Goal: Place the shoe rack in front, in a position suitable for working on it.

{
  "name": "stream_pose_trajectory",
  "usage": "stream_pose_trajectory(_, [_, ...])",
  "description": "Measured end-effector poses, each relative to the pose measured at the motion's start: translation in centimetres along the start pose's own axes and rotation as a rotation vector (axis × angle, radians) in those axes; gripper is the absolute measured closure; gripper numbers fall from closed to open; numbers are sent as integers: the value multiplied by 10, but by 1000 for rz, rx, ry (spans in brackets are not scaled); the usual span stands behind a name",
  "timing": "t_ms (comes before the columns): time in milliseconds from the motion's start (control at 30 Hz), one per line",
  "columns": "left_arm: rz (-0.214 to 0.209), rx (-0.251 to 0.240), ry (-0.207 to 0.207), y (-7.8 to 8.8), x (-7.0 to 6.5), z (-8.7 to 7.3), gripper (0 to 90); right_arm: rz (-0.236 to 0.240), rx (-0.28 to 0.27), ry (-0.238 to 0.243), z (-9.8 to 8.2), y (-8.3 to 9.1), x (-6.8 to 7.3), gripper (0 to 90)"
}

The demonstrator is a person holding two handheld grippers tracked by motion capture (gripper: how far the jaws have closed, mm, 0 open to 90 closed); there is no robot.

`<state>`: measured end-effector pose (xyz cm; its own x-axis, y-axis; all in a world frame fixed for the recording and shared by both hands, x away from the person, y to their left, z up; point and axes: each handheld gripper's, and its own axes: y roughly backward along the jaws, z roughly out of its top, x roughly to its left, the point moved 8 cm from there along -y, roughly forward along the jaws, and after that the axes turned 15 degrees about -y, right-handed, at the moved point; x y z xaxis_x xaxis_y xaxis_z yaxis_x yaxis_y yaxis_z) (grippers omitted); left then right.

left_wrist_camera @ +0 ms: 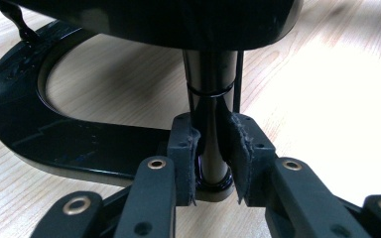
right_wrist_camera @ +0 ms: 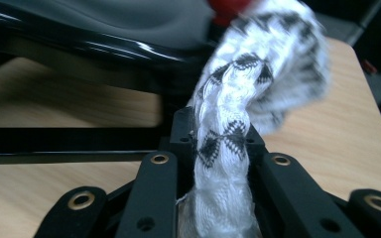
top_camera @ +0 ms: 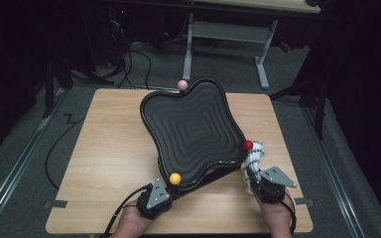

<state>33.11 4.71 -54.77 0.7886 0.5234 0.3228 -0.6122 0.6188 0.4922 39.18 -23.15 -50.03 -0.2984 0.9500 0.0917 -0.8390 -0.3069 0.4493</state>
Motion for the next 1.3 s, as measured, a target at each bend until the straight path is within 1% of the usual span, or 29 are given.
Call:
stream_pose_trajectory(167, [-1,-1,-3,0,0,0,723,40,-15,55,1,6,19,765])
stream_pose_trajectory(400, [-4,-1,-5,0,0,0,723,112,-30,118,3,14,47,768])
stream_pose_trajectory(500, [-5,-3,-6,0,0,0,724,152,-33,142,2,15,63,768])
stream_pose_trajectory(567, [-7,-3,-7,0,0,0,723,190,-26,146,0,13,74,768])
stream_pose_trajectory(600, [-7,-3,-7,0,0,0,724,216,-22,160,-1,12,82,769])
stream_pose_trajectory(667, [-7,-2,-7,0,0,0,723,244,-22,188,-3,12,93,768])
stream_pose_trajectory(733, [-7,-2,-7,0,0,0,723,259,-23,199,-4,12,99,768])
stream_pose_trajectory(800, [-7,-1,-8,0,0,0,723,264,-26,206,-4,13,102,768])
stream_pose_trajectory(867, [-8,-1,-8,0,0,0,723,257,-27,204,-4,13,99,768])
stream_pose_trajectory(933, [-8,0,-8,0,0,0,723,237,-28,189,-4,12,91,768])
stream_pose_trajectory(1000, [-8,0,-9,0,0,0,723,215,-27,157,-4,11,79,769])
stream_pose_trajectory(1067, [-10,-3,-8,0,0,0,723,191,-29,131,-3,10,66,769])
stream_pose_trajectory(1133, [-13,-4,-11,0,-1,1,723,156,-33,104,-2,9,49,768])
stream_pose_trajectory(1167, [-14,-4,-12,-1,-1,1,723,140,-32,89,-2,9,43,768])
stream_pose_trajectory(1200, [-14,-6,-13,-1,-2,1,723,116,-33,63,-1,9,33,768])
stream_pose_trajectory(1233, [-16,-4,-15,-1,-2,1,723,104,-33,49,-1,8,27,767])
stream_pose_trajectory(1267, [-16,-4,-15,0,-2,1,722,82,-33,32,-1,7,17,767])
stream_pose_trajectory(1300, [-17,-4,-15,0,-2,1,722,72,-32,26,-2,6,13,767])
